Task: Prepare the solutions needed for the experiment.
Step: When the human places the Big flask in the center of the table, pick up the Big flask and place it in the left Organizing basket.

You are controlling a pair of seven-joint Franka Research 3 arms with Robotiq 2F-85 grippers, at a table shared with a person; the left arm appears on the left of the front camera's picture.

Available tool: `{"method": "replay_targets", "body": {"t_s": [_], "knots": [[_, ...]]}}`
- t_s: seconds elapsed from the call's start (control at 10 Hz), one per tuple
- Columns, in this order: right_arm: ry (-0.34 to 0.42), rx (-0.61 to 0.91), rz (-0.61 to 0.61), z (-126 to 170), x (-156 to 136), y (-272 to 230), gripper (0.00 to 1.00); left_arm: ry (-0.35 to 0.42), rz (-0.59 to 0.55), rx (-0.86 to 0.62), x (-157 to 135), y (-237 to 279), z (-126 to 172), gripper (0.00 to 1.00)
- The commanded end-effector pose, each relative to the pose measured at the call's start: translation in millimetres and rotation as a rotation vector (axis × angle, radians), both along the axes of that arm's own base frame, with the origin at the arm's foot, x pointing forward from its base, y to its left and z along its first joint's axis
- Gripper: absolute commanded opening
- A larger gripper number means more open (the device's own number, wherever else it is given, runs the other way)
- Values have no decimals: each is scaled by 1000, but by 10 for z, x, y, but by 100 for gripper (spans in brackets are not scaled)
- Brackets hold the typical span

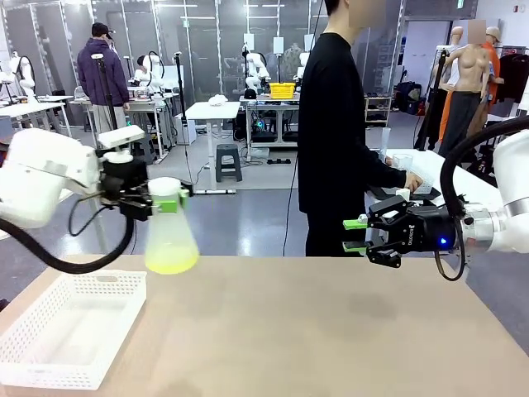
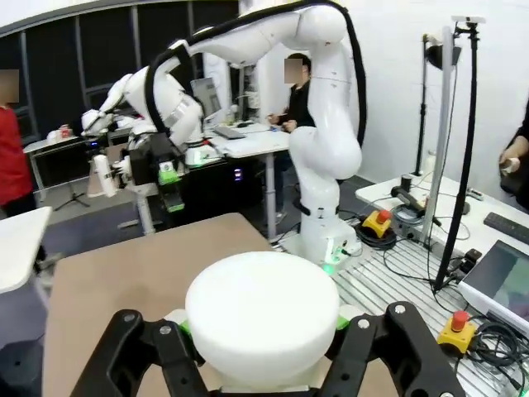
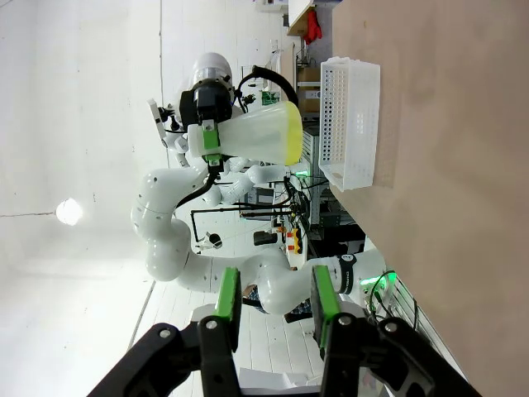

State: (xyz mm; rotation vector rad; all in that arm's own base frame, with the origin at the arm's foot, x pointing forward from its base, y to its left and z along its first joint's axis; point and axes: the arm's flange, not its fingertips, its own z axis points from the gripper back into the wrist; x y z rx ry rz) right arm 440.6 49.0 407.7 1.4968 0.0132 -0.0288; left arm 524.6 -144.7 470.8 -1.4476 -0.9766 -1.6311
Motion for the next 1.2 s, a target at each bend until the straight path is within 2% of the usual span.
{"method": "replay_targets", "body": {"t_s": [0.0,0.3,0.5,0.8,1.1], "knots": [[-3,-1,4,9,-18,1,45,-48,74,-48,-231,454,56,0],[-3,-1,4,9,-18,1,45,-111,256,-62,-519,1378,23,0],[-3,-1,4,9,-18,1,45,-84,374,-100,-694,1886,-125,0],[-3,-1,4,9,-18,1,45,-59,450,-134,-777,2331,-355,0],[-3,-1,4,9,-18,1,45,-32,455,-152,-664,2528,-701,0]]}}
